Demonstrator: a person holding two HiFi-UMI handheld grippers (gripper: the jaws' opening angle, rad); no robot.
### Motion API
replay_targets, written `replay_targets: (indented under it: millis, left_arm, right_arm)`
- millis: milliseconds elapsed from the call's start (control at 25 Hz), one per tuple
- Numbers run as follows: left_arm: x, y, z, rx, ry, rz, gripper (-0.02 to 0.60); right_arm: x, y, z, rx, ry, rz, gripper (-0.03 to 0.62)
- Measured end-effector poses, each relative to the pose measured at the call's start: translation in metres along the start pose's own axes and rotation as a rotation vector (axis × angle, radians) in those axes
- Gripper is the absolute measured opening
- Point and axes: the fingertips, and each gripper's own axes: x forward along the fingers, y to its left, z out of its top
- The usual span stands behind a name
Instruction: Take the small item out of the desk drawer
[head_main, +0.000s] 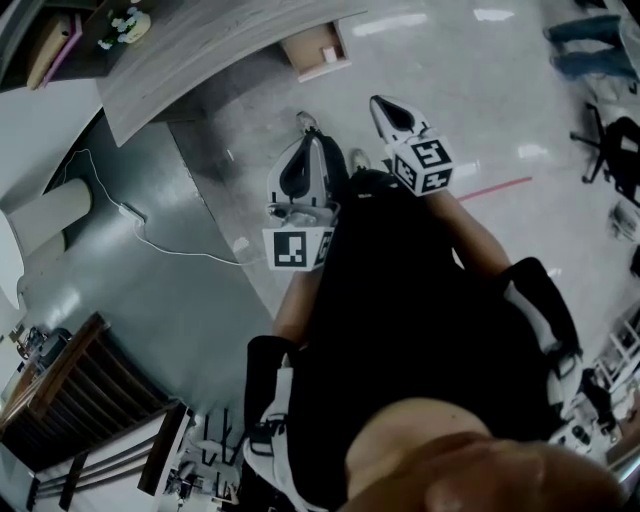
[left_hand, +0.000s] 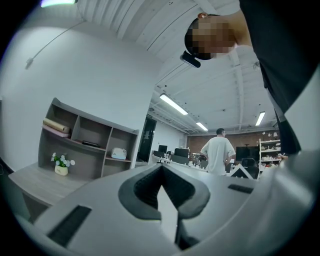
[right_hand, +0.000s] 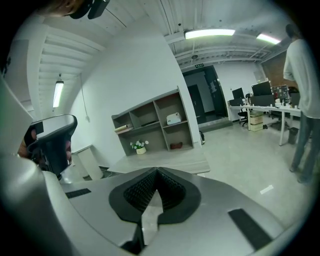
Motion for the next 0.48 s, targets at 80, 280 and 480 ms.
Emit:
replay_targets:
  millis: [80,280,480]
  left_arm:
    - [0.013,0.012,-0.004,-0.007,0.013,-0.005,-0.002]
    - [0.044,0.042,-0.011,-0.031,0.046,-0.016,-0.002]
    - [0.073,0.068,-0.011,-0.036,0.073,-0.043,-0.002]
  right_arm:
    - [0.016,-0.006,0.001,0.007,0.012,-0.011,-0.002]
    - [0.059,-0.02,0.005,0.009,0.038,-0.028,-0.002]
    - [0.101,-0.033,0.002,0.045,0.084,-0.052,-0.002]
